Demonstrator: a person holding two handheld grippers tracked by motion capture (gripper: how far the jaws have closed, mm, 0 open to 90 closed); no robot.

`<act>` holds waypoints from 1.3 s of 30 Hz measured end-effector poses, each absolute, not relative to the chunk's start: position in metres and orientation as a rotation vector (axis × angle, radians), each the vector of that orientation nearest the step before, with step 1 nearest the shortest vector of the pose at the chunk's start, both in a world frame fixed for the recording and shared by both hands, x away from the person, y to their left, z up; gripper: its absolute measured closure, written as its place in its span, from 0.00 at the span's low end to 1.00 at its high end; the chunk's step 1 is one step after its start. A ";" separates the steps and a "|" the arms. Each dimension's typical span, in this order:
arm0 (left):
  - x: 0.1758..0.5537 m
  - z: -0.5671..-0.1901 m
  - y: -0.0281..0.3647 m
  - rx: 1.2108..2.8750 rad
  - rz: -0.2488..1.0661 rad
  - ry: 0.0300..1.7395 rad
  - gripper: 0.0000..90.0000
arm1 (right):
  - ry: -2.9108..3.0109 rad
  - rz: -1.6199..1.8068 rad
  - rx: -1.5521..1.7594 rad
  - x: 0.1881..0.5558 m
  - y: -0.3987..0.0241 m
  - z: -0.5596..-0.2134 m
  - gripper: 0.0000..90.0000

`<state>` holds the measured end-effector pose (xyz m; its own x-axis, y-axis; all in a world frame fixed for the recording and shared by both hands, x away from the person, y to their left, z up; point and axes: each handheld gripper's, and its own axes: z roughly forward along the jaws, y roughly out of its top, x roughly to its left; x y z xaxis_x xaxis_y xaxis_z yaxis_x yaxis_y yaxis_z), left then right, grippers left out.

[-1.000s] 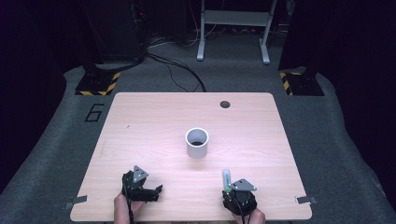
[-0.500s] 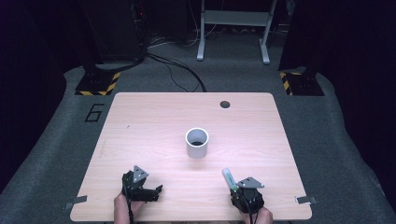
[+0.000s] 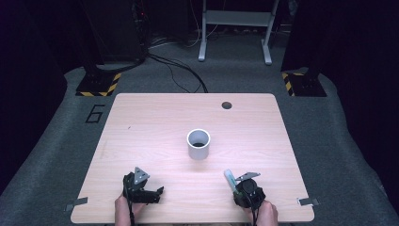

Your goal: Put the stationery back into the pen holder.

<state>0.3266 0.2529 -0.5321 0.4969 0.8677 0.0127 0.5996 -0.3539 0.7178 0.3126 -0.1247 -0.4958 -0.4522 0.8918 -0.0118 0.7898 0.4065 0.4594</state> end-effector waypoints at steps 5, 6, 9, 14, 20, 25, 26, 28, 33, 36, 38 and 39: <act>0.327 -0.532 0.253 2.082 0.523 1.200 0.00 | 2.449 0.554 1.480 0.319 -0.122 -0.494 0.74; 0.327 -0.532 0.253 2.087 0.519 1.200 0.00 | 2.450 0.556 1.480 0.319 -0.122 -0.494 0.74; 0.327 -0.532 0.253 2.083 0.523 1.200 0.00 | 2.451 0.591 1.457 0.318 -0.125 -0.495 0.74; 0.327 -0.532 0.253 2.083 0.523 1.200 0.00 | 2.386 0.681 1.427 0.311 -0.132 -0.500 0.74; 0.327 -0.532 0.253 2.088 0.516 1.198 0.00 | 2.350 0.738 1.413 0.310 -0.136 -0.496 0.74; 0.327 -0.532 0.253 2.082 0.524 1.200 0.00 | 2.335 0.764 1.404 0.314 -0.137 -0.490 0.74; 0.327 -0.532 0.253 2.084 0.523 1.200 0.00 | 2.340 0.765 1.395 0.315 -0.138 -0.489 0.74; 0.327 -0.532 0.253 2.086 0.516 1.199 0.00 | 2.336 0.771 1.408 0.317 -0.138 -0.487 0.74; 0.327 -0.531 0.253 2.091 0.509 1.199 0.00 | 2.333 0.796 1.389 0.322 -0.140 -0.482 0.74; 0.327 -0.532 0.253 2.086 0.520 1.200 0.00 | 2.320 0.811 1.396 0.326 -0.143 -0.479 0.74; 0.327 -0.532 0.253 2.083 0.523 1.200 0.00 | 2.312 0.816 1.400 0.328 -0.145 -0.477 0.74; 0.327 -0.532 0.253 2.086 0.517 1.199 0.00 | 2.307 0.815 1.403 0.329 -0.146 -0.476 0.74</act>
<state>0.3266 0.2531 -0.5317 0.4995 0.8662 0.0098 0.6020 -0.3553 0.7151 0.3295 -0.1457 -0.4760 -0.4664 0.8843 0.0221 0.7018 0.3547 0.6178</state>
